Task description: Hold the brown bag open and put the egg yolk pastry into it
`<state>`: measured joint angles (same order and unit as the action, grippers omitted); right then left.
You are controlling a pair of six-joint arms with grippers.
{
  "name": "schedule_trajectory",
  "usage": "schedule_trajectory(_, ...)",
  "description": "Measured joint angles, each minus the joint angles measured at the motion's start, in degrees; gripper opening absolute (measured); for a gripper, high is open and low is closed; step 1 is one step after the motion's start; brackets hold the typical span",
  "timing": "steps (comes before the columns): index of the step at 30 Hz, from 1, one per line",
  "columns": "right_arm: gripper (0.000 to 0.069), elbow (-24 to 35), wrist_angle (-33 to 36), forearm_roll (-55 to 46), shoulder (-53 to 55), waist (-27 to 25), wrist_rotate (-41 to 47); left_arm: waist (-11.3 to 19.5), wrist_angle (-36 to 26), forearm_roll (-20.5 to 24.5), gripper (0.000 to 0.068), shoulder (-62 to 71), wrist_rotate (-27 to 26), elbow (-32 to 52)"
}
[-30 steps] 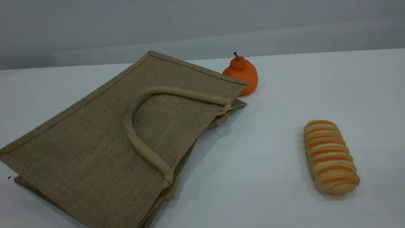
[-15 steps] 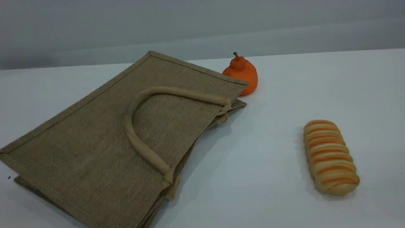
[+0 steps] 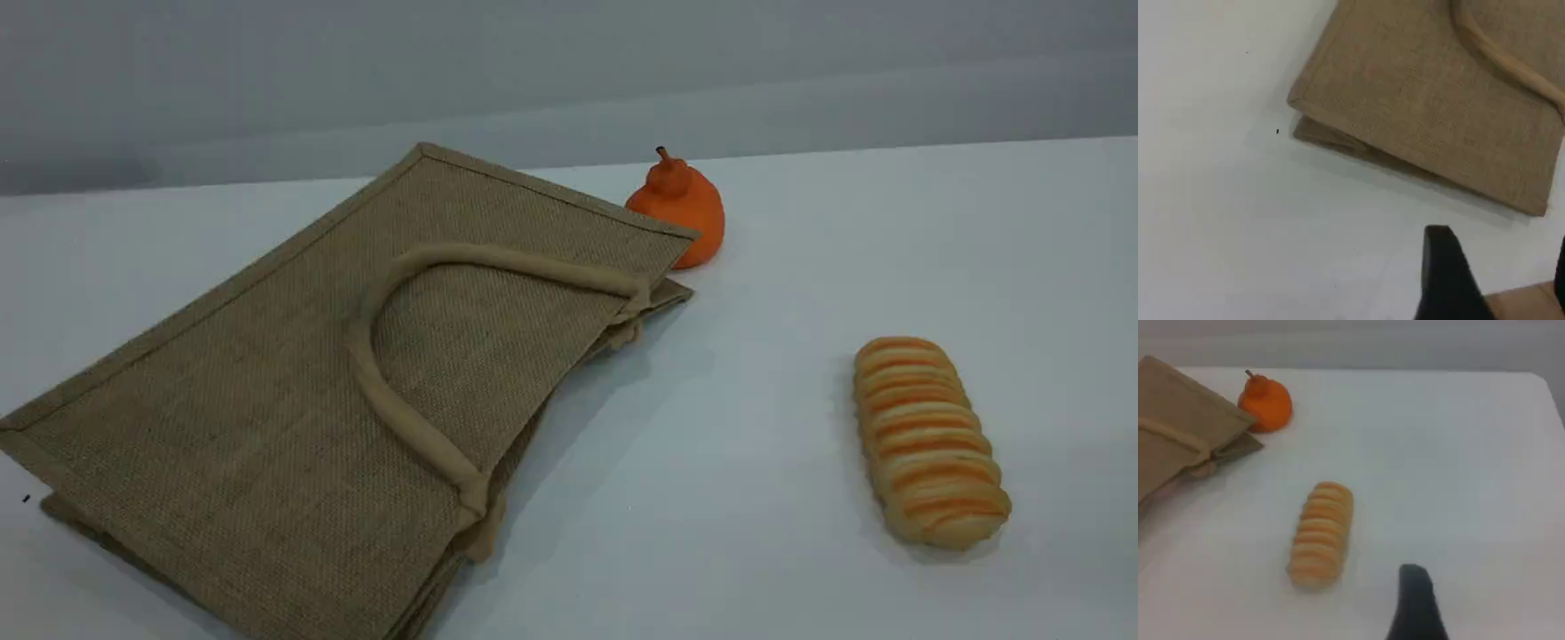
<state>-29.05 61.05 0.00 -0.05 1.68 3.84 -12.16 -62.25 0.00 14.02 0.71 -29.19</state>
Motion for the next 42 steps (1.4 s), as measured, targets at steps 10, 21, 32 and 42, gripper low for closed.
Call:
schedule_trajectory(10, 0.0434, 0.0, 0.0, 0.0, 0.05, 0.0, 0.0, 7.49, 0.0, 0.0, 0.0353, -0.54, 0.0, 0.0)
schedule_trajectory(21, 0.0434, 0.0, 0.0, 0.0, 0.05, 0.0, 0.0, 10.33, -0.06, 0.0, 0.0353, -10.85, 0.0, 0.0)
schedule_trajectory(32, 0.0434, 0.0, 0.0, 0.0, 0.05, 0.69, 0.0, 10.28, -0.12, 0.0, 0.0353, -14.07, 0.0, 0.0)
schedule_trajectory(42, 0.0434, 0.0, 0.0, 0.0, 0.05, 0.69, 0.0, 10.28, -0.12, 0.0, 0.0353, -14.02, -0.05, 0.0)
